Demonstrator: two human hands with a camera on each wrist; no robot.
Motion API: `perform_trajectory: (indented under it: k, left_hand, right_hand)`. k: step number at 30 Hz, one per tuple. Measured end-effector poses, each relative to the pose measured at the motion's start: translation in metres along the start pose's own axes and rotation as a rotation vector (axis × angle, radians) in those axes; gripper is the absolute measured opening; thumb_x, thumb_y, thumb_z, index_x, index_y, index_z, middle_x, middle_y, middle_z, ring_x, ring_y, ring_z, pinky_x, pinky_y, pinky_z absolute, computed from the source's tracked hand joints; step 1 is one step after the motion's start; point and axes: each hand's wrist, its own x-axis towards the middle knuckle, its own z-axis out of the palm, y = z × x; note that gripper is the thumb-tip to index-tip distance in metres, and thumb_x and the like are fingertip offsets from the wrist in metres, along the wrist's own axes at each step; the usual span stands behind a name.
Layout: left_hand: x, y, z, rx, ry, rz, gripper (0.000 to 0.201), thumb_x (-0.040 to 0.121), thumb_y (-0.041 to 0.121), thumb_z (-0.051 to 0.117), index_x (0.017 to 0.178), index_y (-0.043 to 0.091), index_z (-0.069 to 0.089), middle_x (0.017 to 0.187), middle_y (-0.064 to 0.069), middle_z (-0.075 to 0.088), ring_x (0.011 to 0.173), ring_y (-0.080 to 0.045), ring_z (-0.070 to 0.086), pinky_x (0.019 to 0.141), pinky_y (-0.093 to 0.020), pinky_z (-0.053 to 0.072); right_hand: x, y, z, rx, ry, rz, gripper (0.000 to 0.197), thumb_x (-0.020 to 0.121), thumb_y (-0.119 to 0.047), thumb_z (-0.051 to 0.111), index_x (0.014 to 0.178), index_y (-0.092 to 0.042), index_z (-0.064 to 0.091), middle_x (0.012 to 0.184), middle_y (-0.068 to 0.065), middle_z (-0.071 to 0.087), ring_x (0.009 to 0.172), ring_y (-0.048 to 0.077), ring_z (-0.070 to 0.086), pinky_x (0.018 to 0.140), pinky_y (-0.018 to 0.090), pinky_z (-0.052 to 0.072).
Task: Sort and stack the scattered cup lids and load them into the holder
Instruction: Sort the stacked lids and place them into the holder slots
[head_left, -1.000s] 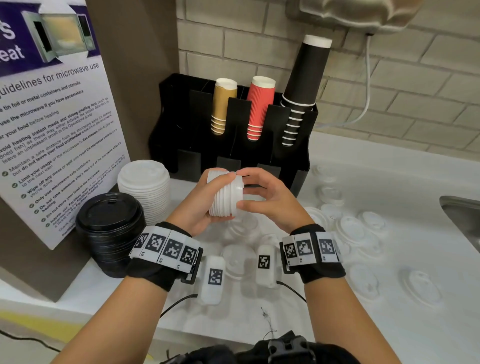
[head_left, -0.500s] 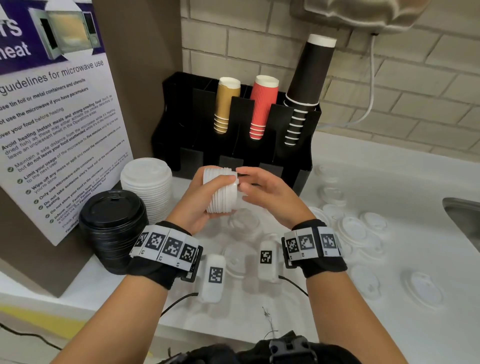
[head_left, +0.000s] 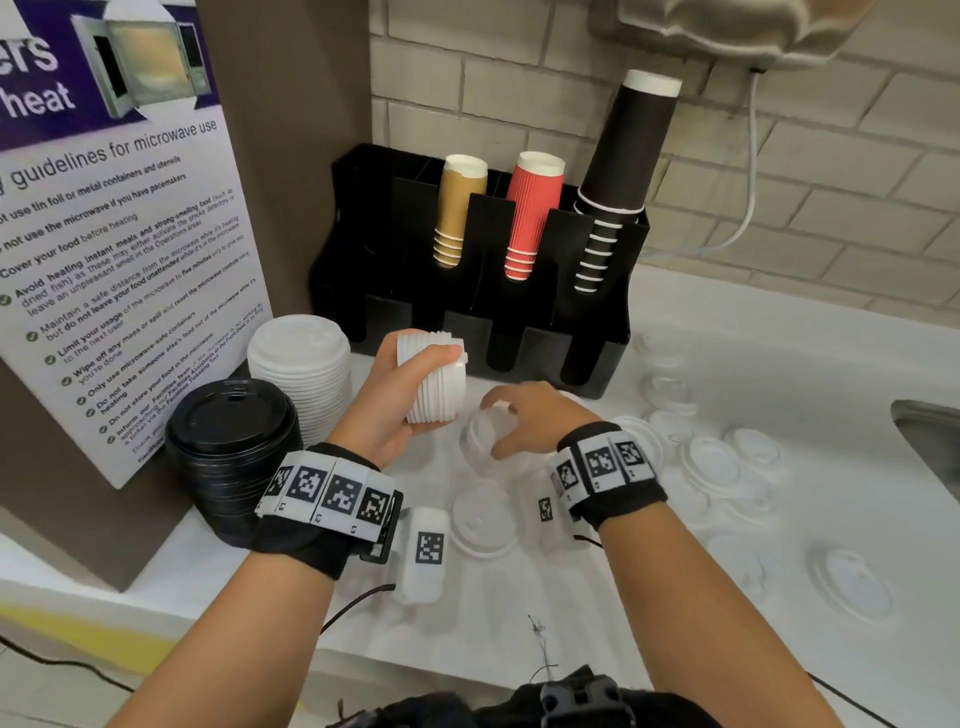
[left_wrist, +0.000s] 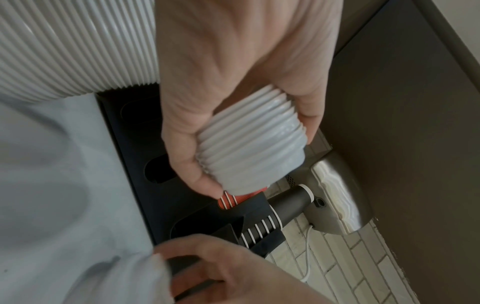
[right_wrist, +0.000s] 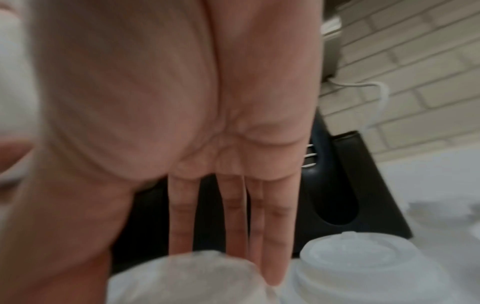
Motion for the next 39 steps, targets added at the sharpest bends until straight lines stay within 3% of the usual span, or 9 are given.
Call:
perform_trajectory:
  k: [5, 9, 13, 23, 31, 33, 35, 37, 39]
  left_hand:
    - [-0.001, 0.0, -0.003, 0.001, -0.028, -0.019, 0.036, 0.083, 0.028, 0.07, 0.113, 0.032, 0.052, 0.116, 0.0, 0.056, 0.107, -0.023, 0.057, 0.07, -0.039, 0.057]
    - [-0.005, 0.0, 0.004, 0.004, -0.1, -0.038, 0.052, 0.068, 0.037, 0.075, 0.114, 0.032, 0.052, 0.119, -0.002, 0.058, 0.108, -0.024, 0.059, 0.071, -0.04, 0.058]
    - [-0.009, 0.001, 0.011, -0.011, -0.135, -0.042, 0.058, 0.063, 0.041, 0.078, 0.114, 0.031, 0.052, 0.121, -0.004, 0.058, 0.108, -0.024, 0.06, 0.065, -0.037, 0.057]
    - [-0.016, 0.0, 0.018, -0.007, -0.112, -0.01, 0.06, 0.067, 0.044, 0.073, 0.12, 0.029, 0.049, 0.123, -0.005, 0.058, 0.109, -0.024, 0.061, 0.082, -0.044, 0.056]
    - [-0.018, 0.002, 0.016, -0.039, -0.097, 0.008, 0.073, 0.065, 0.029, 0.082, 0.128, 0.024, 0.046, 0.127, -0.009, 0.055, 0.112, -0.026, 0.059, 0.071, -0.039, 0.057]
    - [-0.015, 0.003, 0.012, -0.047, -0.073, 0.011, 0.071, 0.066, 0.028, 0.082, 0.128, 0.024, 0.047, 0.124, -0.006, 0.055, 0.112, -0.025, 0.057, 0.075, -0.042, 0.057]
    - [-0.013, 0.003, 0.009, -0.063, -0.047, 0.012, 0.056, 0.074, 0.025, 0.076, 0.122, 0.027, 0.047, 0.12, -0.003, 0.054, 0.112, -0.024, 0.055, 0.084, -0.048, 0.054]
    - [-0.011, 0.003, 0.007, -0.069, -0.034, 0.012, 0.045, 0.08, 0.022, 0.071, 0.117, 0.03, 0.048, 0.119, -0.001, 0.054, 0.112, -0.024, 0.055, 0.088, -0.049, 0.053]
    - [-0.011, 0.003, 0.007, -0.059, -0.025, 0.009, 0.043, 0.082, 0.021, 0.071, 0.117, 0.031, 0.048, 0.118, 0.0, 0.054, 0.111, -0.023, 0.054, 0.088, -0.049, 0.053]
  right_hand:
    - [-0.023, 0.009, -0.019, 0.753, 0.197, -0.128, 0.042, 0.077, -0.021, 0.075, 0.114, -0.034, 0.061, 0.105, 0.001, 0.063, 0.098, 0.017, 0.064, 0.078, 0.025, 0.055]
    - [-0.037, -0.001, -0.02, 1.016, 0.177, -0.283, 0.05, 0.076, -0.015, 0.07, 0.122, -0.03, 0.059, 0.116, 0.013, 0.062, 0.105, 0.025, 0.064, 0.086, 0.036, 0.056]
    - [-0.044, -0.01, -0.02, 1.042, 0.149, -0.347, 0.053, 0.076, -0.008, 0.07, 0.123, -0.028, 0.057, 0.12, 0.015, 0.06, 0.104, 0.025, 0.064, 0.088, 0.038, 0.055]
    - [-0.05, -0.016, -0.013, 0.995, 0.212, -0.342, 0.053, 0.076, -0.01, 0.076, 0.122, -0.027, 0.055, 0.12, 0.011, 0.061, 0.108, 0.026, 0.062, 0.094, 0.048, 0.052]
    - [-0.045, -0.016, -0.015, 1.002, 0.147, -0.374, 0.047, 0.086, -0.019, 0.07, 0.13, -0.026, 0.054, 0.12, 0.005, 0.064, 0.112, 0.02, 0.062, 0.095, 0.038, 0.052]
    - [-0.037, -0.013, -0.017, 0.879, 0.161, -0.278, 0.04, 0.093, -0.028, 0.061, 0.131, -0.025, 0.054, 0.121, 0.001, 0.064, 0.116, 0.017, 0.06, 0.094, 0.03, 0.051]
    - [-0.024, -0.008, -0.016, 0.495, 0.162, -0.132, 0.044, 0.092, -0.035, 0.061, 0.133, -0.022, 0.053, 0.127, 0.0, 0.058, 0.12, 0.019, 0.055, 0.094, 0.025, 0.045]
    - [-0.012, -0.007, -0.008, 0.082, 0.022, 0.009, 0.061, 0.084, -0.039, 0.07, 0.138, -0.023, 0.048, 0.136, 0.003, 0.048, 0.126, 0.023, 0.048, 0.096, 0.029, 0.04]
    - [-0.002, -0.007, 0.002, -0.114, -0.081, 0.059, 0.074, 0.077, -0.037, 0.077, 0.141, -0.028, 0.042, 0.138, 0.005, 0.044, 0.127, 0.025, 0.044, 0.093, 0.031, 0.04]
